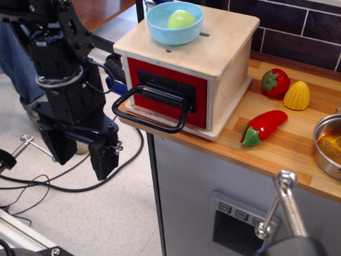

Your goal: Open drawer of box

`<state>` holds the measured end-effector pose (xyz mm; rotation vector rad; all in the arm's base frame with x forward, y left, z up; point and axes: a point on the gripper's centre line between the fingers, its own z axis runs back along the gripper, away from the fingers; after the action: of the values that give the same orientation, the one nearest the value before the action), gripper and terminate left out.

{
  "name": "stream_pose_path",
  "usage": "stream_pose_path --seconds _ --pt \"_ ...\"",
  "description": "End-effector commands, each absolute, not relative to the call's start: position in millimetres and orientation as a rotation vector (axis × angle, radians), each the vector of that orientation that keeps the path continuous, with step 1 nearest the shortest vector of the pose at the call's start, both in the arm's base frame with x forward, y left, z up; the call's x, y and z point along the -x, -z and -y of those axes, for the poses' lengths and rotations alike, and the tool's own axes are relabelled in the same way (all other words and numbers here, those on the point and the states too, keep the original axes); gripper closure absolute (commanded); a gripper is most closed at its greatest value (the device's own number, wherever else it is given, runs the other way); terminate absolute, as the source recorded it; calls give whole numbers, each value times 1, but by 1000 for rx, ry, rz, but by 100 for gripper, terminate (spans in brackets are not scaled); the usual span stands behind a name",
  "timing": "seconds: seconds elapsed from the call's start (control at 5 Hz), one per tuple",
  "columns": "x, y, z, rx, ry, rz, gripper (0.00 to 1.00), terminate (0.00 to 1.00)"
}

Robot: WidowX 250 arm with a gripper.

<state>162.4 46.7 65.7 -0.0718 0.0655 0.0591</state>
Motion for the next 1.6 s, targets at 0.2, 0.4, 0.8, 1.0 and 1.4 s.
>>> stream_pose_path --seconds 0.2,0.4,0.8,1.0,1.4 --pt "-188 -81 -50 113 -100 -5 0 0" --pt "-210 -90 -50 124 -105 42 0 0" --pt "-253 -94 -49 123 -105 133 0 0" --pt "-266 -86 -48 92 -144 161 0 0" --pt "-280 -69 -41 49 -159 184 0 0"
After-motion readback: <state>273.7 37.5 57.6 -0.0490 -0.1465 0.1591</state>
